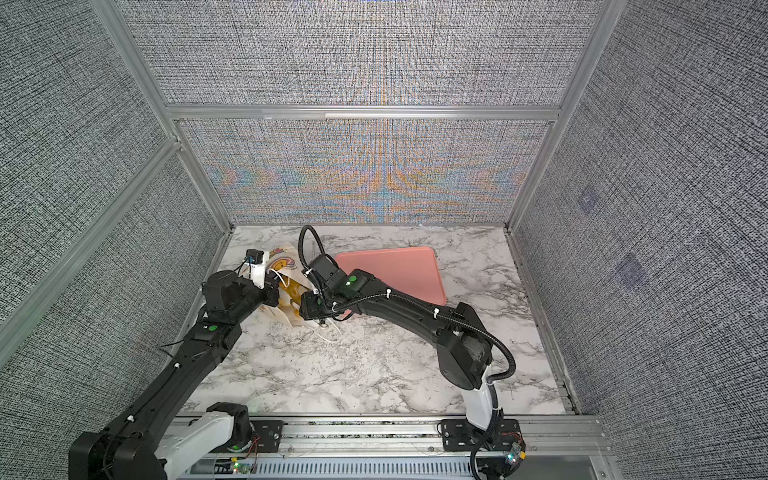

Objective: Take the fake bread out of the paper bag
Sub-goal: 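Insert the tongs into the bag opening and pinch a yellow bread piece, then pull the ring-shaped bread out with the tongs and carry it onto the pink tray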

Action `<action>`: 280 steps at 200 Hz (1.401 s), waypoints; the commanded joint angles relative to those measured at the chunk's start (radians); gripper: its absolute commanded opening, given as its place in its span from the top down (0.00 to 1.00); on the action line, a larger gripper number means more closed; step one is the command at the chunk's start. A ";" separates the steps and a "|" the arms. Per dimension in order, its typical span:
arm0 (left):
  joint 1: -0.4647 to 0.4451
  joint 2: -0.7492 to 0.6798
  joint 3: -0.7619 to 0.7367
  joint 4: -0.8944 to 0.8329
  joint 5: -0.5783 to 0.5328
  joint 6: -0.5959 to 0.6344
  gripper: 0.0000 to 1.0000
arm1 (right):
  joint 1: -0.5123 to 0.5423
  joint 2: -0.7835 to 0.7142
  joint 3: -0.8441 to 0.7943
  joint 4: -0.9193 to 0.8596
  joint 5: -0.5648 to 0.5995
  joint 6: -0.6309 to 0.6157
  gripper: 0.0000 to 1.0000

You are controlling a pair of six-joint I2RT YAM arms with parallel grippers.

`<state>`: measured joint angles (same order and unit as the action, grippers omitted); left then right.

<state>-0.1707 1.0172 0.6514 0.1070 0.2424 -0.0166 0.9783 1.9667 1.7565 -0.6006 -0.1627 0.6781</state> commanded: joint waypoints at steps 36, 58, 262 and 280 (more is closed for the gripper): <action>-0.001 -0.007 -0.001 0.006 0.029 -0.020 1.00 | 0.000 -0.002 0.013 -0.040 0.034 -0.022 0.65; -0.001 -0.008 -0.001 0.003 0.025 -0.031 1.00 | 0.000 -0.037 -0.011 -0.035 0.035 -0.035 0.81; -0.001 0.064 0.059 -0.043 -0.123 -0.204 1.00 | -0.069 -0.734 -0.717 0.301 -0.184 -0.022 1.00; -0.001 0.060 0.056 -0.045 -0.132 -0.204 1.00 | -0.120 -0.821 -0.773 0.288 -0.196 -0.016 1.00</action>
<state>-0.1730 1.0805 0.7082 0.1024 0.1547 -0.2024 0.9054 1.2324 1.0351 -0.3393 -0.3355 0.6464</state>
